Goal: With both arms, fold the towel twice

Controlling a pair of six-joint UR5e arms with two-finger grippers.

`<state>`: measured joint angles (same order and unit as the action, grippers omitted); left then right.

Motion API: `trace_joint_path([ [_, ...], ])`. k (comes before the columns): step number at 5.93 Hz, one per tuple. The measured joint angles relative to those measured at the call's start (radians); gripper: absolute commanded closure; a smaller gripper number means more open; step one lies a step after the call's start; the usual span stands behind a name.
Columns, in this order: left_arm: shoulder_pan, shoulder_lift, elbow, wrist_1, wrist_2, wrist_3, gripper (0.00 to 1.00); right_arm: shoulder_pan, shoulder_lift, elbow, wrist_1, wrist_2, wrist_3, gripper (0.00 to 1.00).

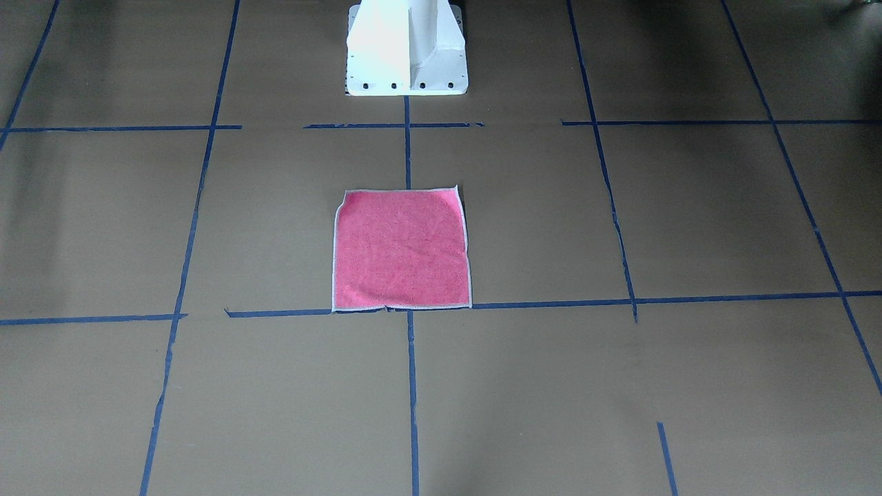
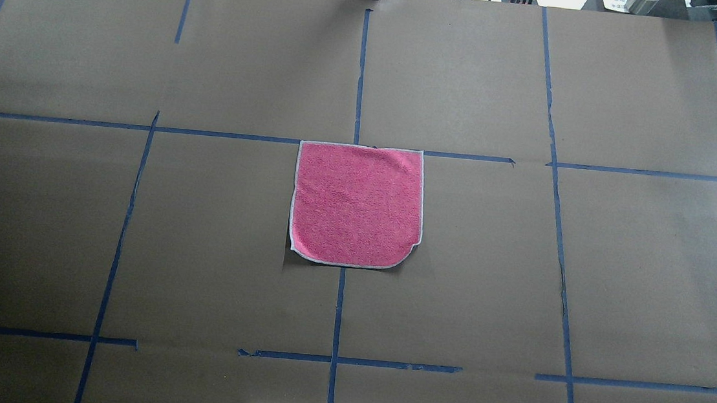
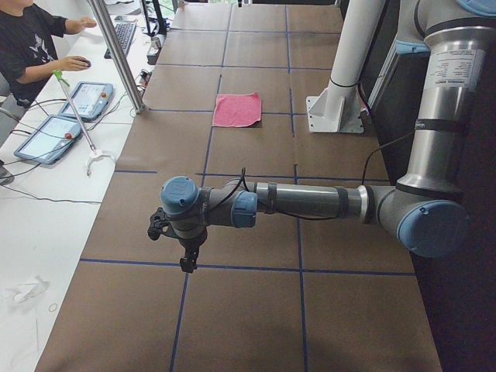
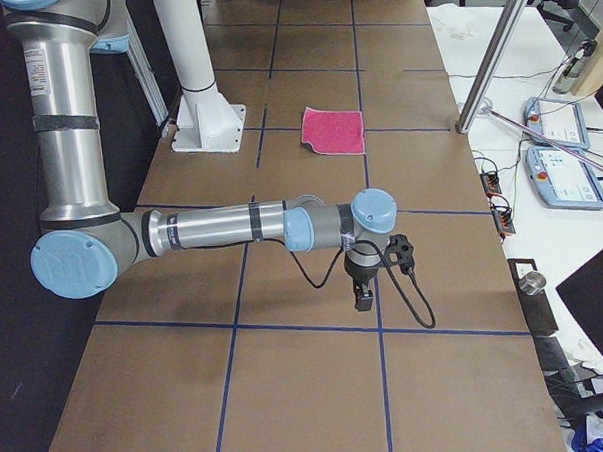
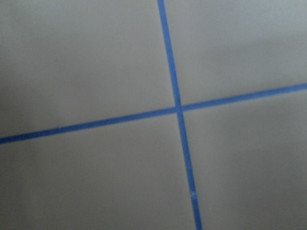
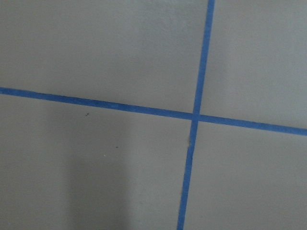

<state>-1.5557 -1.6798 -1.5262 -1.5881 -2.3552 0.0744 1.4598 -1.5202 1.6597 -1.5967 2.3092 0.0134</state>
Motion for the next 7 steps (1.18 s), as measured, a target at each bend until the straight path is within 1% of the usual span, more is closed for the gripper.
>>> trace_joint_path([
  [1, 0.036, -0.03, -0.012, -0.001, -0.002, -0.077, 0.0, -0.033, 0.025, 0.022, -0.003, 0.001, 0.014, 0.0],
  [2, 0.097, -0.055, -0.044, -0.002, -0.004, -0.176, 0.0, -0.08, 0.044, 0.048, -0.004, -0.001, 0.059, 0.0],
  [3, 0.189, -0.084, -0.093, -0.002, -0.005, -0.317, 0.0, -0.146, 0.064, 0.082, -0.003, -0.005, 0.166, 0.0],
  [4, 0.294, -0.127, -0.136, -0.002, 0.0, -0.487, 0.0, -0.219, 0.09, 0.118, -0.002, -0.009, 0.3, 0.0],
  [5, 0.392, -0.189, -0.158, -0.001, 0.006, -0.665, 0.0, -0.293, 0.125, 0.144, -0.002, -0.021, 0.435, 0.0],
  [7, 0.588, -0.333, -0.163, 0.0, 0.074, -1.023, 0.0, -0.445, 0.233, 0.168, -0.002, -0.083, 0.757, 0.0],
])
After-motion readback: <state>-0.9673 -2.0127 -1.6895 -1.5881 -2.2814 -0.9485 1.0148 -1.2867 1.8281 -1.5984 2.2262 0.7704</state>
